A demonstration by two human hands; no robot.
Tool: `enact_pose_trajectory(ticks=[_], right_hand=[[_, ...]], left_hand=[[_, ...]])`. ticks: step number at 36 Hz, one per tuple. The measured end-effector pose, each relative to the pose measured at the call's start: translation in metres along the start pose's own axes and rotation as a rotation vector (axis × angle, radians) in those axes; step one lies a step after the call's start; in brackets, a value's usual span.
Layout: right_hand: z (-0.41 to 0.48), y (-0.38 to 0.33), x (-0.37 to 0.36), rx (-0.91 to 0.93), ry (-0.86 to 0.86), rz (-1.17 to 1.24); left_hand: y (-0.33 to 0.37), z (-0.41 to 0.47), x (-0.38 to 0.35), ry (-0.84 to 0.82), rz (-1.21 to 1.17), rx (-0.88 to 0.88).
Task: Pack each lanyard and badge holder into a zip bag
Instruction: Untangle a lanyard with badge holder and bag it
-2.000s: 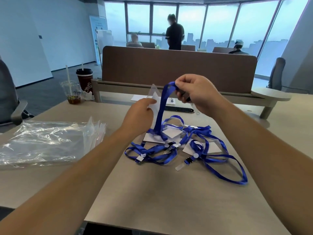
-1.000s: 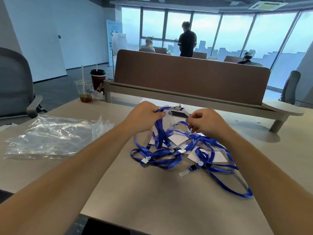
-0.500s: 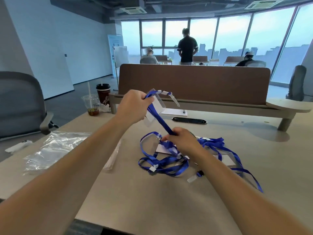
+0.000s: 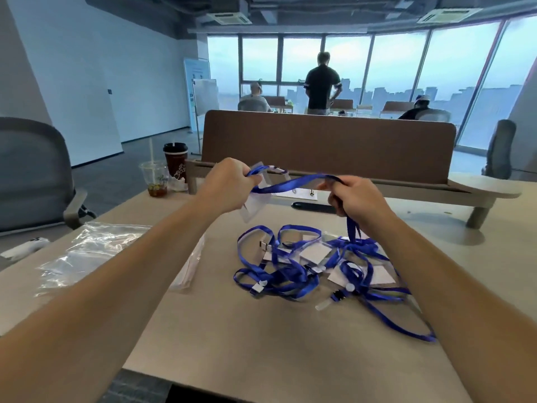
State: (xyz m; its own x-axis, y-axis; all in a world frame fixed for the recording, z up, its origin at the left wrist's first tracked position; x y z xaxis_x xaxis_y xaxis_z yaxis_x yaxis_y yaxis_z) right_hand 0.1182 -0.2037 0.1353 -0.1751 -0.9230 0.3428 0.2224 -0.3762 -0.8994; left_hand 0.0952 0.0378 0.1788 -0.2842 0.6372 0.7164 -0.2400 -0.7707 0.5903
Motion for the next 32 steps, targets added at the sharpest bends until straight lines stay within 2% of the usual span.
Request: enact_pose_trajectory(ticks=[3, 6, 9, 12, 19, 23, 32], right_hand=[[-0.003, -0.006, 0.012, 0.020, -0.031, -0.295], [-0.012, 0.009, 0.011, -0.033, -0.197, -0.674], [-0.029, 0.037, 0.003, -0.123, -0.373, -0.785], [-0.039, 0.049, -0.003, -0.128, -0.419, -0.717], [-0.033, 0.047, -0.013, -0.026, -0.213, -0.388], [-0.027, 0.045, -0.018, 0.049, -0.088, -0.385], [-0.025, 0.039, -0.022, 0.168, -0.020, -0.477]], left_hand=[[0.000, -0.002, -0.016, -0.054, -0.026, 0.021], [0.000, -0.004, -0.034, -0.083, -0.037, 0.037], [-0.003, -0.008, -0.052, -0.109, -0.028, 0.050], [-0.007, -0.010, -0.066, -0.108, -0.036, 0.061], [-0.006, -0.018, -0.095, -0.212, -0.031, 0.038], [-0.007, -0.020, -0.105, -0.260, -0.024, -0.005], [-0.009, -0.026, -0.107, -0.391, -0.054, -0.090]])
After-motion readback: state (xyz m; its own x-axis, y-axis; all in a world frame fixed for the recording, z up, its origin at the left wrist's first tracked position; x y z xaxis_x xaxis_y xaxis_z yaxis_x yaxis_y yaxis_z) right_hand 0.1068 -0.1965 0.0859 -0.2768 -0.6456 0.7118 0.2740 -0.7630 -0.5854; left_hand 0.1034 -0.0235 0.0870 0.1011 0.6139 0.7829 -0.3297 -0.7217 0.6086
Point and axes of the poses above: each hand's wrist, its own z-axis towards the middle knuckle, its own x-axis out of the back of the hand, y = z × x, the point moved 8 cm from there along z, towards the middle knuckle, and after that the axes turned 2 degrees about y, right-handed, at the moved point
